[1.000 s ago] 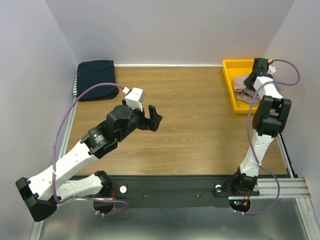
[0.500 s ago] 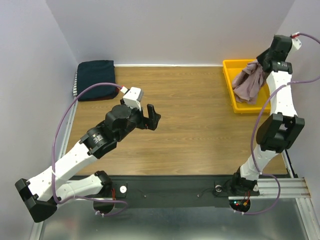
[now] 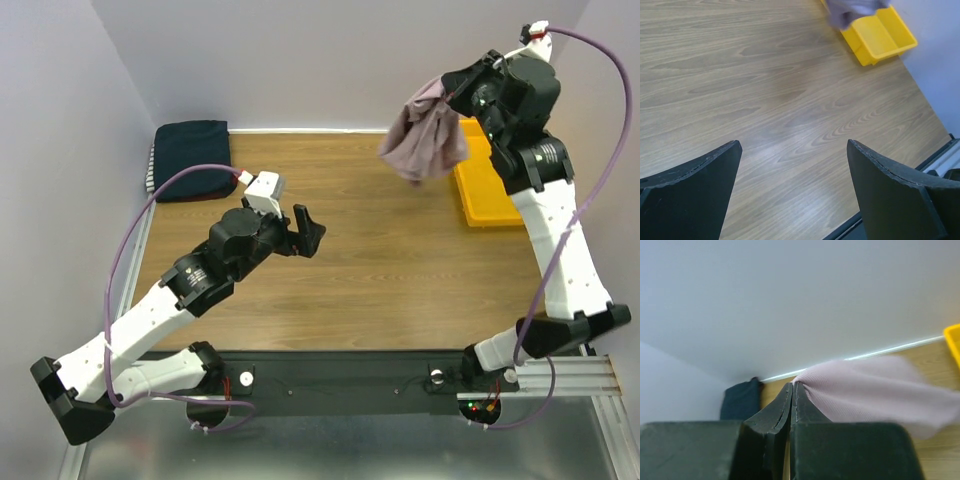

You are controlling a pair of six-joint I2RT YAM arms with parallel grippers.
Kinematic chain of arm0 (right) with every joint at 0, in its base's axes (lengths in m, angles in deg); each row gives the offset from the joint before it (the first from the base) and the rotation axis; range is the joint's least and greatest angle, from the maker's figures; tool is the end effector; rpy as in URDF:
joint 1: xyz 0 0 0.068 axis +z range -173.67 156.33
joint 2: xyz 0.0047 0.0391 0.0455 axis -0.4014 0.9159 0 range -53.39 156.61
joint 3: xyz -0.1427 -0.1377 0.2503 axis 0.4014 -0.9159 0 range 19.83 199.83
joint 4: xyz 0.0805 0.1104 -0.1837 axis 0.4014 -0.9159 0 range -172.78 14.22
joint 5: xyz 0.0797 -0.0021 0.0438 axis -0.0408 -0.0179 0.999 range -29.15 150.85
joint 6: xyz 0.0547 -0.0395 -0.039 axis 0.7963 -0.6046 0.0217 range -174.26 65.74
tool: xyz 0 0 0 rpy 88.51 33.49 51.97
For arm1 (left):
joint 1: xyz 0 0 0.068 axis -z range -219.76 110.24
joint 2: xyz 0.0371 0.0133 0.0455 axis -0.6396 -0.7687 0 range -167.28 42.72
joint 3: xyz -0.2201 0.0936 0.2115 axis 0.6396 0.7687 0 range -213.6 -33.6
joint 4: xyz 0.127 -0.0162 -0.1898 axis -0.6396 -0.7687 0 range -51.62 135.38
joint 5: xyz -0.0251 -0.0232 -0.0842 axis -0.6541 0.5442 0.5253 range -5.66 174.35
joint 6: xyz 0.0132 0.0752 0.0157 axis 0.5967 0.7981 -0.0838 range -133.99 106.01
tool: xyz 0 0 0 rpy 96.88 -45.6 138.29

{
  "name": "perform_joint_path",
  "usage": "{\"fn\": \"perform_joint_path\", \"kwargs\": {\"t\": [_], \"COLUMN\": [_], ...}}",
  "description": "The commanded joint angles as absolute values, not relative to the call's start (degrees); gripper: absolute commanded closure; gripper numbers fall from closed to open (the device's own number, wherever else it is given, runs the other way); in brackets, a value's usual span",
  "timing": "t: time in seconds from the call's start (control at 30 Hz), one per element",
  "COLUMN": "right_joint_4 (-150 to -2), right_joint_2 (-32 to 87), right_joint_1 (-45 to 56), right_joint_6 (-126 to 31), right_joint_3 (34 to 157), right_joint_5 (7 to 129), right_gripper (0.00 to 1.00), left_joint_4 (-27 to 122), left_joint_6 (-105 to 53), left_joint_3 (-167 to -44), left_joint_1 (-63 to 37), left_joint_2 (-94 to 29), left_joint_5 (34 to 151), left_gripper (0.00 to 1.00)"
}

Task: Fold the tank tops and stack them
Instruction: Move the tank top to the center of the board

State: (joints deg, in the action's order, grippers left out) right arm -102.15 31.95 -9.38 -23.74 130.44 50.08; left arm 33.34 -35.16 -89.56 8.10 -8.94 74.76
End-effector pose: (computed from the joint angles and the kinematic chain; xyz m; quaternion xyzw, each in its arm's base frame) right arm 0.2922 0.0616 0.5655 0.1655 0.6943 0.2038 0.6701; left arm 0.1222 -0.1185 0.4148 0.1198 0.7429 -0.3196 0.5758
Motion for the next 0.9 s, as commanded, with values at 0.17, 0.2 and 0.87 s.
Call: {"fn": "perform_joint_path", "kwargs": {"t": [0.17, 0.2, 0.87], "right_joint_4": [-96.61, -96.61, -93.79], "right_joint_2": [22.38, 22.29, 21.76], "right_joint_1": [-5.03, -5.03, 21.22], "right_joint_6": [-16.48, -16.04, -11.81], "right_joint_3": [115.3, 113.19, 70.47], "right_joint_5": [56.37, 56.02, 45.57], "right_gripper": [0.94, 0.85, 0.43], "left_joint_4": [40.63, 40.98, 36.33], "left_joint_6": [-40.09, -40.53, -72.59], "left_joint_3": [-88.8, -88.27, -59.45], "left_joint_1": [7.79, 7.79, 7.53], "left_joint_2": [-11.24, -11.77, -7.04], "left_joint_5": [75.04, 74.85, 66.68], "left_gripper": [0.01, 0.01, 0.34]}}
